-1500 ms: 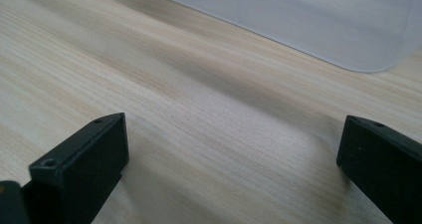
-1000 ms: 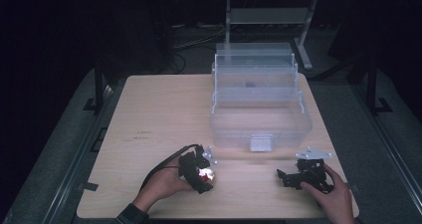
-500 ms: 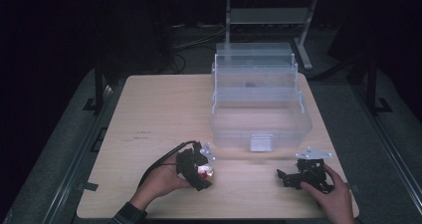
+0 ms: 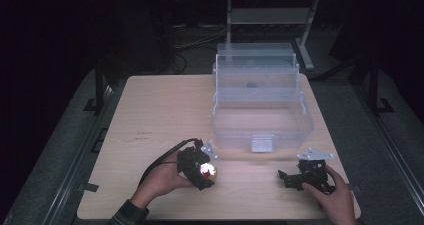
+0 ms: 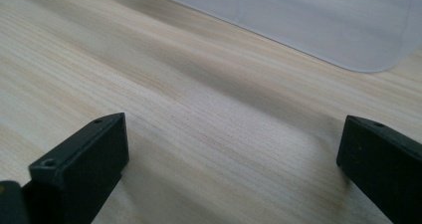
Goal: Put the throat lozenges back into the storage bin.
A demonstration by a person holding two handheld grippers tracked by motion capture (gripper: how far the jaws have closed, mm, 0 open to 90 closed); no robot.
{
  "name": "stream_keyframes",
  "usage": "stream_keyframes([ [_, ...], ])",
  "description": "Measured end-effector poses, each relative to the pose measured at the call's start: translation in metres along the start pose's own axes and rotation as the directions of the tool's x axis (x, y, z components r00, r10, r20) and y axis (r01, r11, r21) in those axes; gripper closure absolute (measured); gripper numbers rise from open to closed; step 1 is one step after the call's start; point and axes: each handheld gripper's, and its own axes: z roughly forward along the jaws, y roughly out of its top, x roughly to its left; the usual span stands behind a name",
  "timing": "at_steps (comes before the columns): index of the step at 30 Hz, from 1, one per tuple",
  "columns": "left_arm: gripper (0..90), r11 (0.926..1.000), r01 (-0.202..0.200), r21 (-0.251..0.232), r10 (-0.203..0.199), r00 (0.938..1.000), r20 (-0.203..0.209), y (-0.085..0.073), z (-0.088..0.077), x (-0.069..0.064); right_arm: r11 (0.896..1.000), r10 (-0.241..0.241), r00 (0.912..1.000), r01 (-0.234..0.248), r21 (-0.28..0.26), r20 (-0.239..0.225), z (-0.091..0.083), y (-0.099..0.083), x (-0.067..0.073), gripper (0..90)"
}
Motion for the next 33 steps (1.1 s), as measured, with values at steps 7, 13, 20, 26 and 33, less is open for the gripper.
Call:
stream_keyframes([
  [7,19.6,0.9999,-0.01,-0.003,0.01,0.9999,0.001,0.007,-0.007,0.0,1.0,0.0,1.0,0.0,0.0,0.0,0.0,0.0,0.0,0.0],
  [13,19.6,0.9998,-0.014,-0.013,0.014,0.9999,0.003,0.012,-0.015,0.002,1.0,0.0,1.0,0.0,0.0,0.0,0.0,0.0,0.0,0.0],
  [20,19.6,0.9996,-0.023,-0.013,0.023,0.9997,0.011,0.018,-0.019,0.003,1.0,-0.001,1.0,0.001,0.0,0.0,0.0,0.0,0.0,0.0],
  [26,19.6,0.9994,-0.032,-0.017,0.032,0.9994,0.013,0.024,-0.022,0.004,1.0,0.0,1.0,0.0,0.0,-0.001,0.0,0.0,0.0,0.0],
  [33,19.6,0.999,-0.038,-0.025,0.038,0.9991,0.018,0.031,-0.025,0.006,1.0,0.001,1.0,-0.001,0.001,-0.002,0.0,0.0,0.0,0.0],
])
